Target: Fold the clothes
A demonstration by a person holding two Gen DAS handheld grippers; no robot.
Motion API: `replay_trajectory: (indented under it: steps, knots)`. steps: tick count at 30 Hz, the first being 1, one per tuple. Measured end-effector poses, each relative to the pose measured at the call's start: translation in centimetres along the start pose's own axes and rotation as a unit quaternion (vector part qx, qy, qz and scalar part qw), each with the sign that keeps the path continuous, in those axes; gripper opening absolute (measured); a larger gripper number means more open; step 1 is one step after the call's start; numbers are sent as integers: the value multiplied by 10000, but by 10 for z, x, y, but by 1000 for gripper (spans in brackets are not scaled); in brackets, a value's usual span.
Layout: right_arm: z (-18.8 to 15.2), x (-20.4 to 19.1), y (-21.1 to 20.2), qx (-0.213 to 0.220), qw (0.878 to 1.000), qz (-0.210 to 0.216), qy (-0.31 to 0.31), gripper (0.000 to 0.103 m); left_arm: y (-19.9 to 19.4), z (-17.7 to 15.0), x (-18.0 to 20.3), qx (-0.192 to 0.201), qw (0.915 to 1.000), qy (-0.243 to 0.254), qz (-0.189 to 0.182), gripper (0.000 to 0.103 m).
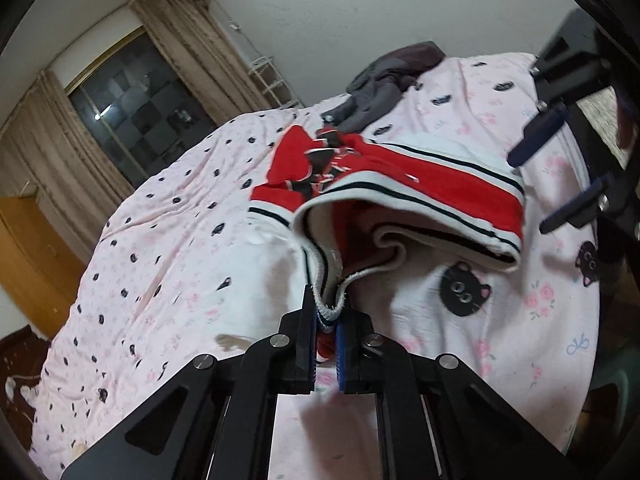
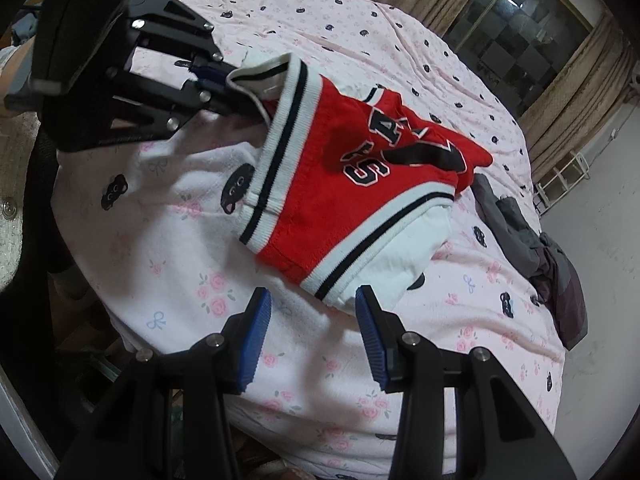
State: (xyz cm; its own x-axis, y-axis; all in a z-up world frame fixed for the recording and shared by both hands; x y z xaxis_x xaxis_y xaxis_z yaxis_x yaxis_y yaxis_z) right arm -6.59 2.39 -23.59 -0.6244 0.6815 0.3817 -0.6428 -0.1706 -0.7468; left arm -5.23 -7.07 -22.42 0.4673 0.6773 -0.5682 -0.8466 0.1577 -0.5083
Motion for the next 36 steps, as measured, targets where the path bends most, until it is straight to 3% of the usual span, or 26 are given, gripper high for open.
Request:
replay_trajectory:
  steps: [15,21,24,28,36]
  knots:
    - [4,-8,18,95,9983,-377,-435,44,1,1,-1,56,9999,-142,35,6]
    - [10,3,19,256,9937,-927,-575,44,1,1,-2,67,9998,-169,66,6]
    - [12,6,20,282,9907,-1118,-716,32,-2,2,-5,96,9997,-214,118,6]
    - [16,11,11,380,9902,-1133,-725,31,-5,2,-11,116,9994,-260,202,6]
    - [8,33,-2,300,9939,-1001,-365,19,-6,4,-20,115,9987,-377,334,6]
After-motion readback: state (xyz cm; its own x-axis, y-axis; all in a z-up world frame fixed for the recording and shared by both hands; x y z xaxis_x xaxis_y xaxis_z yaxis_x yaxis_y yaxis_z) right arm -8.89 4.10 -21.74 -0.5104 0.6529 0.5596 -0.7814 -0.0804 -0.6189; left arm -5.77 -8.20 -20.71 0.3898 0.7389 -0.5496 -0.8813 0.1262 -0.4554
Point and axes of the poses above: each gripper's, at about its wrist camera, not at the fingertips, and y roughly the way its jaws point, x to its right, z to its top, the point moved 9 cm from there along y, roughly the way its jaws point, and after that the axes turned 4 degrees about y, right-handed, at the moved point
